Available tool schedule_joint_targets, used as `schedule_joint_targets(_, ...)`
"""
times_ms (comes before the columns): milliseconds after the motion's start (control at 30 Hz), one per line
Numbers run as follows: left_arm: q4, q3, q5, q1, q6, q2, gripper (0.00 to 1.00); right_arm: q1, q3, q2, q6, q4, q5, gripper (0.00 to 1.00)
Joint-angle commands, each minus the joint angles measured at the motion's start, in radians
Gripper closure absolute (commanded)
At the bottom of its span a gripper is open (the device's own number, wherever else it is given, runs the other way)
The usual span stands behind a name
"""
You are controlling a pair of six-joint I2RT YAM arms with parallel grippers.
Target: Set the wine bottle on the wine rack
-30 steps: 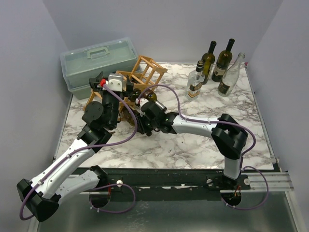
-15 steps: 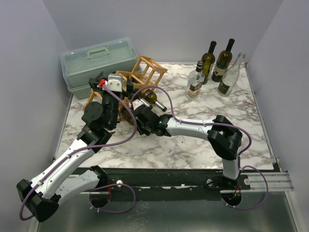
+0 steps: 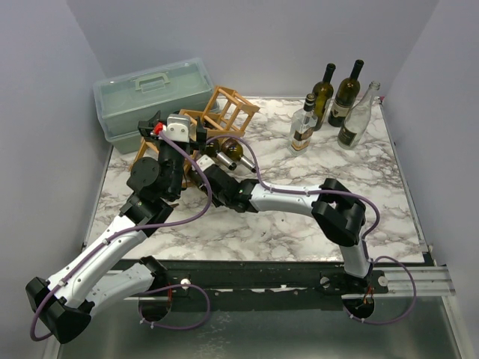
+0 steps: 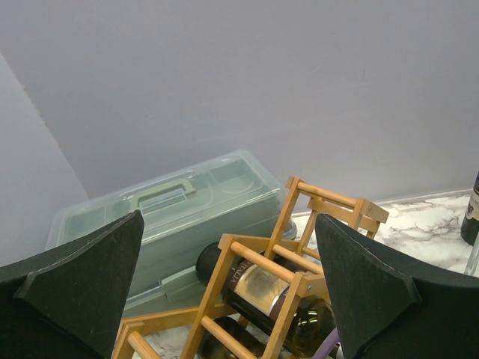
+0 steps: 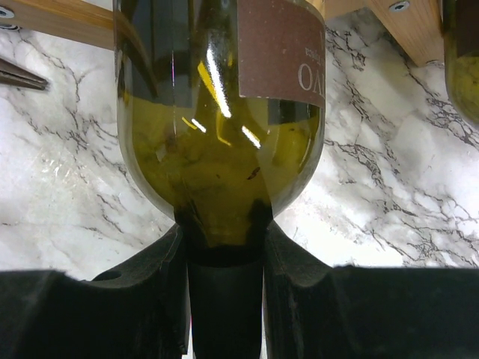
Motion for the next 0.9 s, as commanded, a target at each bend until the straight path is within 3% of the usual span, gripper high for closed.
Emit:
schedule_joint_targets(0, 0.020, -0.007, 0.016, 0.006, -0.011, -0.012, 0.02, 0.017, 0.075, 0.015, -0.051, 0.132, 0.110, 0.79)
schedule_joint_targets(100, 0.019, -0.011, 0.021, 0.006, -0.013, -0.014, 0.02, 0.029, 0.087, 0.026, -0.067, 0.130, 0.137, 0.77)
schedule_joint_targets(567, 0.019, -0.009, 0.020, 0.006, -0.014, -0.013, 0.02, 0.044, -0.022, -0.033, -0.043, 0.146, 0.130, 0.44)
schedule_joint_targets(867, 0.019, -0.009, 0.028, 0.005, -0.023, -0.009, 0.02, 0.052, -0.164, -0.144, -0.001, 0.129, 0.058, 0.44)
